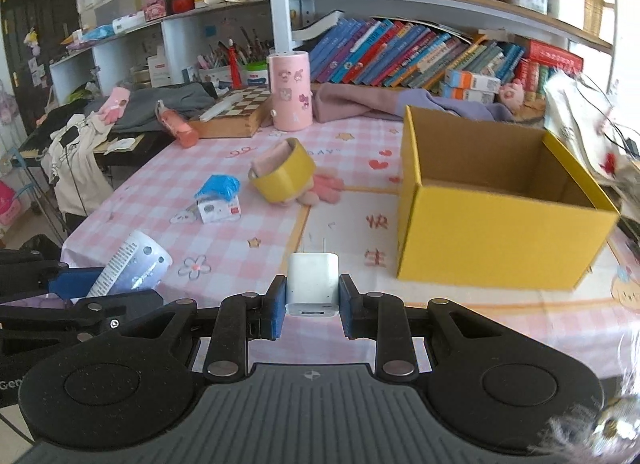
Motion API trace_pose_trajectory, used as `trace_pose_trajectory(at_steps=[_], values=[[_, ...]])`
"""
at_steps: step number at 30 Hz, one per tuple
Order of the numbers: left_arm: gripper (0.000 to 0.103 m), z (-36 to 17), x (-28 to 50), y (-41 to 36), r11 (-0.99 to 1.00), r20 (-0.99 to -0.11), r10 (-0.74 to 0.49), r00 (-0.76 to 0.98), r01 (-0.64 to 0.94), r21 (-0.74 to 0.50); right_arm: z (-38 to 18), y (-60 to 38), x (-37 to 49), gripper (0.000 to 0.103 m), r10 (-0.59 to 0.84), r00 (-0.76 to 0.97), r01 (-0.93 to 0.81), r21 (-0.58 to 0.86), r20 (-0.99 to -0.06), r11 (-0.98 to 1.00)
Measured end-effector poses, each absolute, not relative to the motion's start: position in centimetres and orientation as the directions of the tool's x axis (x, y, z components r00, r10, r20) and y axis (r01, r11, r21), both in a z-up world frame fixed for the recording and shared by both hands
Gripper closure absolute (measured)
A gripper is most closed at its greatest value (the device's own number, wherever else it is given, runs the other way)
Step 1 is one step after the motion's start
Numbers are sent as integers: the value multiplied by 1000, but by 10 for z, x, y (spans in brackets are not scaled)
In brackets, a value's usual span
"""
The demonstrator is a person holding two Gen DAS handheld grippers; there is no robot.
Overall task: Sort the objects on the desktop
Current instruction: 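Carry the spray bottle and charger plug toward the yellow box with both grippers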
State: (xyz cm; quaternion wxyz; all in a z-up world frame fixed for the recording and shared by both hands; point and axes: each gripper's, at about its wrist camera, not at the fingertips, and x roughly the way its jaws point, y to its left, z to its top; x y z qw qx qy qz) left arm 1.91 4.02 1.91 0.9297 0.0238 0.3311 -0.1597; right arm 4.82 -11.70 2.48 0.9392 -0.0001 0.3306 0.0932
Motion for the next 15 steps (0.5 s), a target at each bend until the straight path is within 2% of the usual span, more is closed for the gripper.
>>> trace_pose_trajectory(at_steps=[15], values=[[72, 18, 5, 7, 866, -610, -431, 665, 494, -75, 18, -156, 4, 78, 55, 740, 23, 106, -671, 994]])
